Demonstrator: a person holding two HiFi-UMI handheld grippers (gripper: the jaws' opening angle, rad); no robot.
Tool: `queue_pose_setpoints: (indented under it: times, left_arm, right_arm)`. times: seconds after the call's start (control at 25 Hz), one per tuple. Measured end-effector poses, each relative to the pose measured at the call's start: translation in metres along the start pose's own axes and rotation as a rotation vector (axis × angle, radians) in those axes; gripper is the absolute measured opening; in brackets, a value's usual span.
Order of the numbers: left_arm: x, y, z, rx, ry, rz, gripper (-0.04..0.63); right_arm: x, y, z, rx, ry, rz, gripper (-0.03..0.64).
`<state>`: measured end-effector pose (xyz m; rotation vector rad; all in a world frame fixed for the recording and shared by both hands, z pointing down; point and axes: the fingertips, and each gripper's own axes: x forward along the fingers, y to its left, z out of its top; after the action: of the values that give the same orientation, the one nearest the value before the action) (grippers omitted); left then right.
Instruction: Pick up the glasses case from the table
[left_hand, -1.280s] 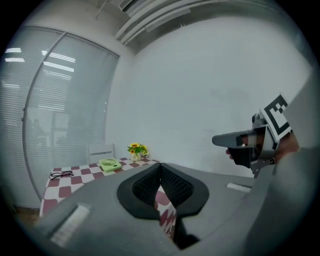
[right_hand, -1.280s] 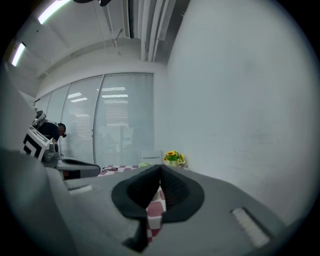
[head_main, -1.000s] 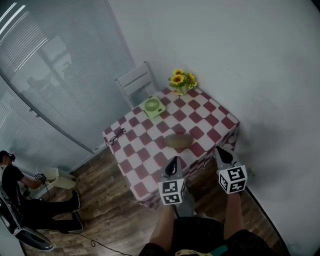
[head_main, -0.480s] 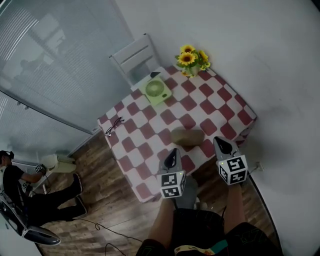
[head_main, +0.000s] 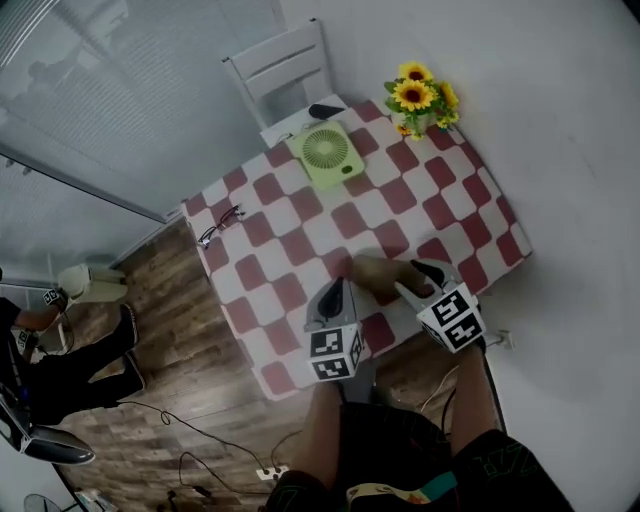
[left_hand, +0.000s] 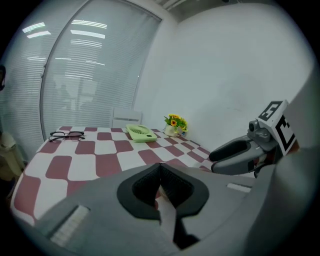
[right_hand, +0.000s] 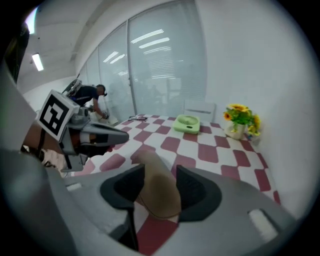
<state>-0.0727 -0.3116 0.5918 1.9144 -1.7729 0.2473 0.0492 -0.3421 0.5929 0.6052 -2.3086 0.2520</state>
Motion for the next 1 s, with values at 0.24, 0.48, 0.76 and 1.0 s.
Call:
queue_pose_setpoints:
  times: [0.24, 0.48, 0.76, 1.0]
  left_arm:
    - [0.021, 0.015, 0.002, -0.115, -0.01, -0.051, 0.011]
    - [0.033, 0.038, 0.001, -0.175, -0.01, -0.005, 0.011]
    - [0.039, 0.045, -0.004, -0.192, 0.005, 0.03, 0.011]
    - [0.037, 0.044, 0.001, -0.186, -0.009, 0.099, 0.011]
  right_arm:
    - [0.042, 0.028, 0.001, -0.205, 0.251, 0.217, 0.334]
    - [0.066, 0.038, -0.021, -0.366, 0.488, 0.323, 0.368]
    - [0.074, 0.039, -0.029, -0.334, 0.518, 0.388, 0.368]
    - [0.061, 0.061, -0.033, -0.254, 0.477, 0.624, 0.359]
